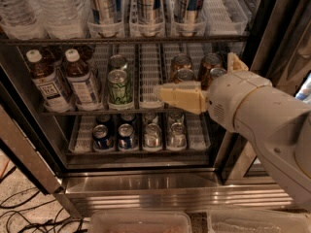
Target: Pick redbull can from top shelf of fridge
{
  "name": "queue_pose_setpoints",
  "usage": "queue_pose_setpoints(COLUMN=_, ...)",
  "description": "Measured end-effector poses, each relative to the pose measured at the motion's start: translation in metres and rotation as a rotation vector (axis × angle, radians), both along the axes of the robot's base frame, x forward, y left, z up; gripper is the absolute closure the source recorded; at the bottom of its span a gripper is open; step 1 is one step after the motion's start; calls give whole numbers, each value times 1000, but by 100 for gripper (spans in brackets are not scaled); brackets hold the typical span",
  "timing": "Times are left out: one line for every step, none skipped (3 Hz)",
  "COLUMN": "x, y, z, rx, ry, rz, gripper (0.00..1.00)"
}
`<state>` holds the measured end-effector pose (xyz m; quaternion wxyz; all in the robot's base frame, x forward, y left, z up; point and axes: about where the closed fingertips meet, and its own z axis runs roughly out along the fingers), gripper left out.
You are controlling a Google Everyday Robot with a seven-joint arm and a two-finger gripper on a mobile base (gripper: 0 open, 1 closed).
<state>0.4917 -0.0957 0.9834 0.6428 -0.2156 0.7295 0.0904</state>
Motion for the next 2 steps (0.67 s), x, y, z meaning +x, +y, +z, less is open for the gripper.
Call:
queue_pose_setpoints(x=14, y=1, z=18, rx=30, ry=-38, rz=-5, gripper=0)
queue_pose_setpoints(x=29, y=10, z=33, rx=80, ry=-86, rz=19, gripper=0)
